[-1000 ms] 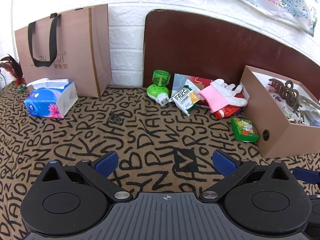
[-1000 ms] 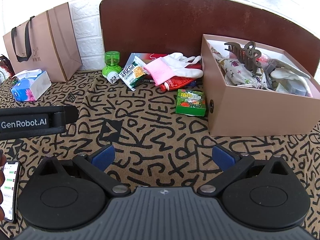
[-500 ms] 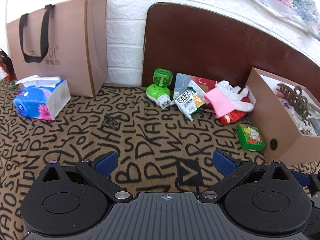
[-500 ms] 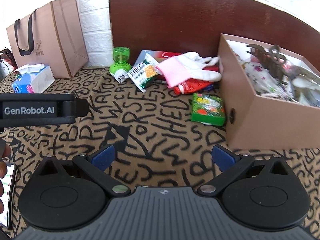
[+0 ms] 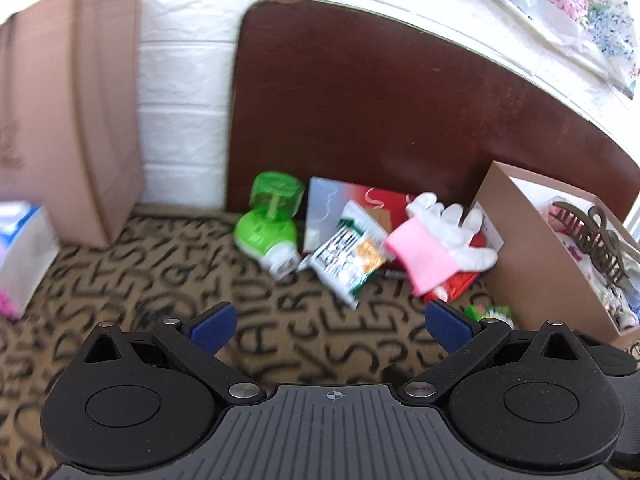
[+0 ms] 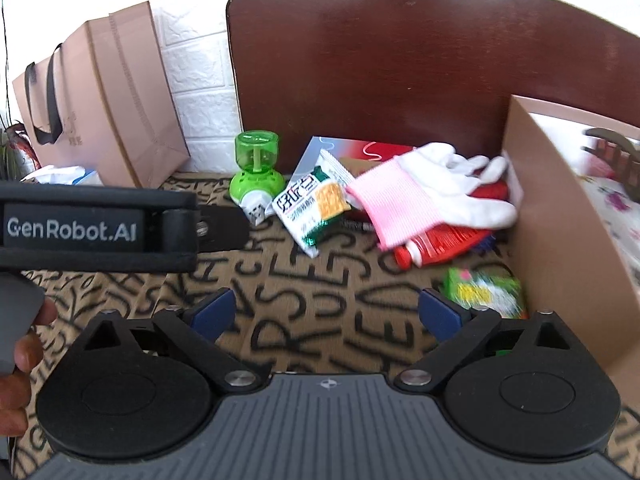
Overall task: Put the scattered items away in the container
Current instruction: 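Reach the left gripper toward the green-and-white snack packet, then grasp the snack packet with the left gripper and lift it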
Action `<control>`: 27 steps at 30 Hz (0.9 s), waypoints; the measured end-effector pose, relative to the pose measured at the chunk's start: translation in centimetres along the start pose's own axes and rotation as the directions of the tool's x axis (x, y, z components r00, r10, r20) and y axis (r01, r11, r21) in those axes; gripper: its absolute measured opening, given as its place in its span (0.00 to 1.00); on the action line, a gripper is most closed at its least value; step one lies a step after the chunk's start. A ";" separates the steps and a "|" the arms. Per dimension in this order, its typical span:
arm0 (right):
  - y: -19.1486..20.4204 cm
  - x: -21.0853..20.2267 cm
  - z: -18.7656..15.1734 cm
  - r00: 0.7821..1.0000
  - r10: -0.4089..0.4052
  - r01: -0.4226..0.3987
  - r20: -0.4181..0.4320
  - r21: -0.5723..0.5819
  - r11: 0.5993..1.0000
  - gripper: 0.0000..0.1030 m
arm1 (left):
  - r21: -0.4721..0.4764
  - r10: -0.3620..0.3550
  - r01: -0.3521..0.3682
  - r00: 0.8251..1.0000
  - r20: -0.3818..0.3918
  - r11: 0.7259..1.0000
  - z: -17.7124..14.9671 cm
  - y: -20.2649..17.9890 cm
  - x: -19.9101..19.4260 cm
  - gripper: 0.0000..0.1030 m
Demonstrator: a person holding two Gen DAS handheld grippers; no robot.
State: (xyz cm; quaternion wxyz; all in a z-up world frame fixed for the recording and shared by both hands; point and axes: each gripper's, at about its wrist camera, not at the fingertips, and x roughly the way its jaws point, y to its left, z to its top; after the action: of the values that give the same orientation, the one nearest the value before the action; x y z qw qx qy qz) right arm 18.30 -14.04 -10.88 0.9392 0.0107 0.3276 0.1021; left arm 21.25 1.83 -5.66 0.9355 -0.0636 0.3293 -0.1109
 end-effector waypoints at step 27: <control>-2.1 8.5 1.9 0.992 0.124 -0.124 -0.006 -0.001 0.992 0.37 | -0.029 -0.211 0.209 0.967 -0.141 0.978 2.3 0.7 11.7 0.65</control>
State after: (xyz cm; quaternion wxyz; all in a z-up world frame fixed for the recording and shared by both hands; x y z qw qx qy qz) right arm 26.38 -14.34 -14.77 0.9300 0.0302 0.3292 0.1605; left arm 31.63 -0.27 -11.07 0.8920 -0.0964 0.3878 -0.2112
